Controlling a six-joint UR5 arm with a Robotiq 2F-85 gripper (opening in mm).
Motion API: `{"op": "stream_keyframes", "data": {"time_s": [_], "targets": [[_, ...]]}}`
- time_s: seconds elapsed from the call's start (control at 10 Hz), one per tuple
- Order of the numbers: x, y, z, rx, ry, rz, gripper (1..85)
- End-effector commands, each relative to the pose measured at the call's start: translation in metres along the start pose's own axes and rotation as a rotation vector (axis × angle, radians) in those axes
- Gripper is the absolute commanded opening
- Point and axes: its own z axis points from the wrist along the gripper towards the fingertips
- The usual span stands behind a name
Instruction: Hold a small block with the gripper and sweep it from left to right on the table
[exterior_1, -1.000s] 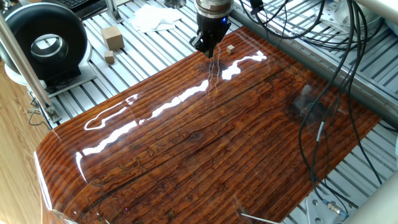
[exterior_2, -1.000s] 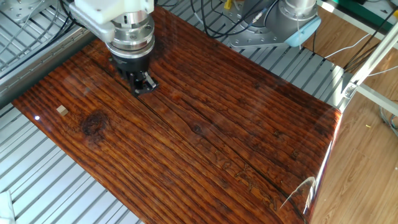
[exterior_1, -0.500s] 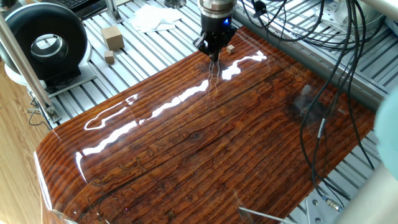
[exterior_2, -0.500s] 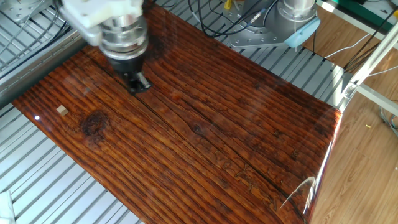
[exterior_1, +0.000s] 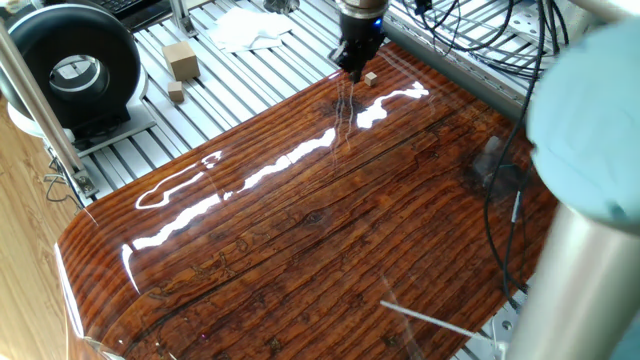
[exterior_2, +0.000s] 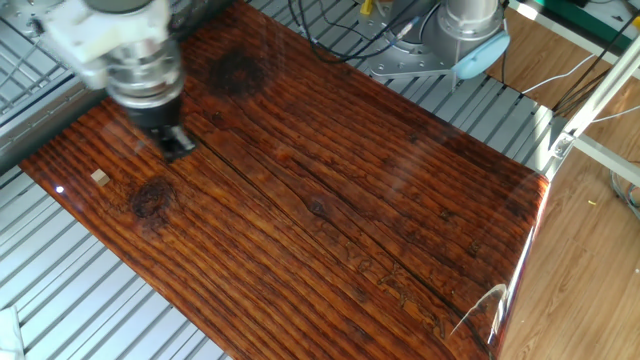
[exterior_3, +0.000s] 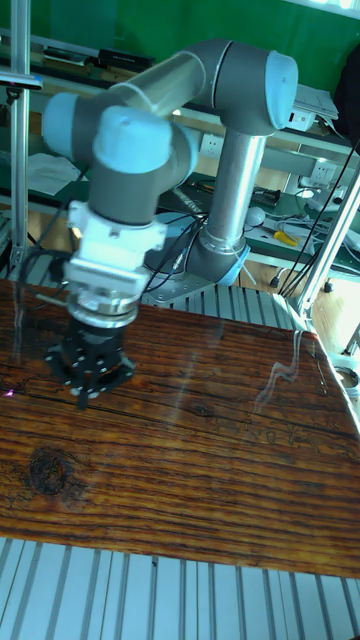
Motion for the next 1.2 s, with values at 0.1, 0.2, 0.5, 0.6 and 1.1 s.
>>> {"op": "stream_keyframes", "data": {"time_s": [0.1, 0.2, 0.5, 0.6, 1.1], "targets": [[-0.017, -0.084, 0.034, 0.032, -0.018, -0.083, 1.0], [-0.021, -0.085, 0.035, 0.031, -0.033, -0.102, 1.0], [-0.022, -0.078, 0.035, 0.004, -0.04, -0.056, 15.7], [-0.018, -0.08, 0.035, 0.009, -0.024, 0.008, 14.7], [-0.031, -0.097, 0.044, 0.015, -0.06, 0.059, 20.0]]}}
